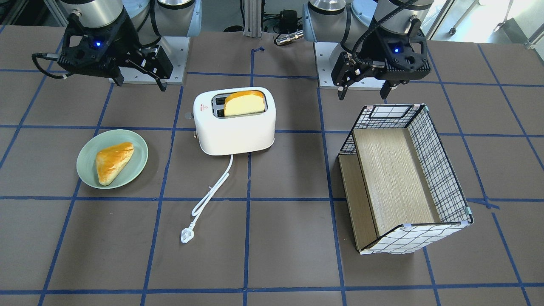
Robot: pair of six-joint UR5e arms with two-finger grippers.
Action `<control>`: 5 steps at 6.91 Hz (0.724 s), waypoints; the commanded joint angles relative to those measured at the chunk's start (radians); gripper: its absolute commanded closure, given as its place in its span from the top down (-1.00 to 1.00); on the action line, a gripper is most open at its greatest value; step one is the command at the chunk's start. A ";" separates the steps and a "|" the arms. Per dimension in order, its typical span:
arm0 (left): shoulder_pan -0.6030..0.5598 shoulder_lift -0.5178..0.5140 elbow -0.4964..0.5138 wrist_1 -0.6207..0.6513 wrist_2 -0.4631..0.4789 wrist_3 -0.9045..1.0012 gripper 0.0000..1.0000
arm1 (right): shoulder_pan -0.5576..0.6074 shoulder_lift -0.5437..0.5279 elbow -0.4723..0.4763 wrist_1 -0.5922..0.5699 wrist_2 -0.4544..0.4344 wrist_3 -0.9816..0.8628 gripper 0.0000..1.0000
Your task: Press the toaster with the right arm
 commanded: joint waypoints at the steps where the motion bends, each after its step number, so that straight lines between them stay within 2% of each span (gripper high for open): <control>1: 0.000 0.000 0.001 0.000 0.000 0.000 1.00 | 0.000 0.000 0.002 -0.005 0.001 0.000 1.00; 3: 0.000 0.000 0.001 0.000 0.000 0.000 1.00 | 0.003 -0.002 -0.002 -0.012 -0.004 0.008 1.00; 5: 0.000 0.000 0.000 0.000 -0.002 0.000 1.00 | 0.000 0.000 -0.004 -0.009 -0.054 -0.004 1.00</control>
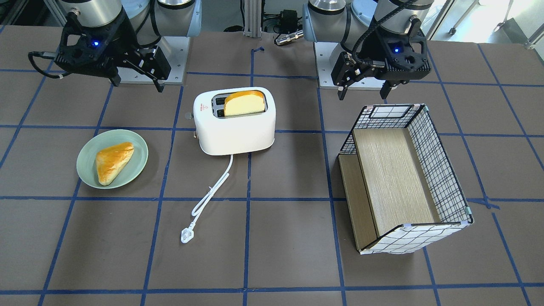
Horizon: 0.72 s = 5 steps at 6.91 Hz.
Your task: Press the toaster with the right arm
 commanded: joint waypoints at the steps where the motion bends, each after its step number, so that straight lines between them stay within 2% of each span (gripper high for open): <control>1: 0.000 0.000 0.001 0.000 0.001 0.000 1.00 | 0.002 -0.002 -0.001 0.001 -0.015 -0.002 1.00; 5: 0.000 0.000 -0.001 0.000 0.001 0.000 1.00 | 0.001 0.000 -0.003 -0.005 -0.007 0.004 1.00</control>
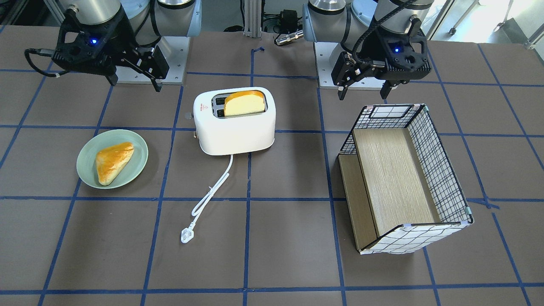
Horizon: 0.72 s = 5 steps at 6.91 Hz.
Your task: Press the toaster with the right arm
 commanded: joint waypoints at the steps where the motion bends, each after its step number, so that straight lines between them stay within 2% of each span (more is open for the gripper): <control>1: 0.000 0.000 -0.001 0.000 0.000 0.000 1.00 | -0.003 0.003 0.001 0.002 -0.008 0.008 1.00; 5: 0.000 0.000 0.000 0.000 0.000 0.000 1.00 | -0.004 0.005 0.003 0.005 -0.016 0.011 1.00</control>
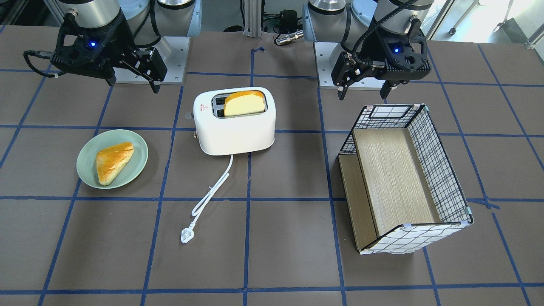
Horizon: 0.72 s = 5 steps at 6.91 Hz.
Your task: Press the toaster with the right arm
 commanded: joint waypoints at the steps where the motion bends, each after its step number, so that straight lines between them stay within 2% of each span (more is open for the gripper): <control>1: 0.000 0.000 0.000 0.000 0.000 0.000 1.00 | -0.003 0.002 0.001 -0.012 -0.002 -0.014 1.00; 2: 0.000 0.000 0.000 0.000 -0.002 0.000 1.00 | -0.007 0.002 0.007 -0.012 -0.003 -0.016 0.93; 5: 0.000 0.000 0.001 0.000 0.000 0.000 1.00 | -0.012 0.002 0.010 -0.012 -0.003 -0.014 0.93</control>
